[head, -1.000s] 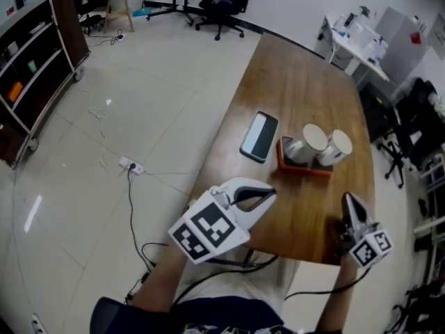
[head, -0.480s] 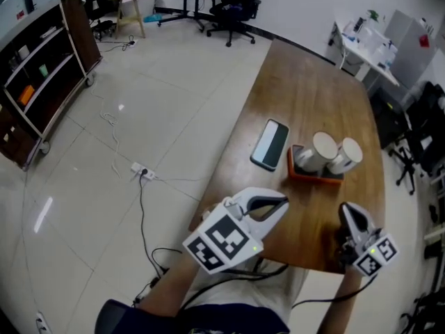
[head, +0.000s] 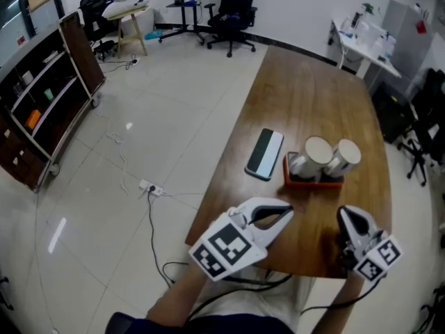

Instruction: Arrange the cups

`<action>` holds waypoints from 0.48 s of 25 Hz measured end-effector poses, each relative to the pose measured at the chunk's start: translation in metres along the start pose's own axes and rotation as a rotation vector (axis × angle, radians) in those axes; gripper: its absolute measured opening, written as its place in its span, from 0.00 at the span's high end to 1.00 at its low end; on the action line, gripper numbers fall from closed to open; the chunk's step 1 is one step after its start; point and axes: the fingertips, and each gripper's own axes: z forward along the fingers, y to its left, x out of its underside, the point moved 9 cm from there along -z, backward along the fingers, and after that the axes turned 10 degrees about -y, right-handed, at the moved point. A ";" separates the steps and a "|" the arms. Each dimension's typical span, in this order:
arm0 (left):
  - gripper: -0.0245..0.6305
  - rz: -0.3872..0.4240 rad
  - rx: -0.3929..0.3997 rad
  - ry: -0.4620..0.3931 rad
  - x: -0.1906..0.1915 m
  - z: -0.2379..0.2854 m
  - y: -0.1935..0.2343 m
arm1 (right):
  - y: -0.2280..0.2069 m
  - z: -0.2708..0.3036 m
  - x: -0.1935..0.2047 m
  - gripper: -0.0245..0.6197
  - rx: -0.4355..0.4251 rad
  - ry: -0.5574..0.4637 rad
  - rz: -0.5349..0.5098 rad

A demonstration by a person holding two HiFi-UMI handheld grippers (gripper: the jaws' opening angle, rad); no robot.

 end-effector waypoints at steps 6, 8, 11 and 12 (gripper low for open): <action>0.96 -0.015 -0.064 -0.048 -0.001 -0.019 0.012 | 0.014 0.025 0.002 0.96 -0.041 0.002 -0.025; 0.96 -0.026 -0.057 -0.050 0.001 -0.024 0.020 | 0.021 0.033 0.005 0.96 -0.031 0.005 -0.031; 0.96 -0.039 -0.037 -0.038 -0.001 -0.017 0.019 | 0.023 0.031 0.002 0.96 -0.018 0.018 -0.020; 0.96 -0.036 -0.024 -0.033 -0.002 -0.013 0.017 | 0.022 0.029 0.000 0.96 -0.019 0.017 -0.019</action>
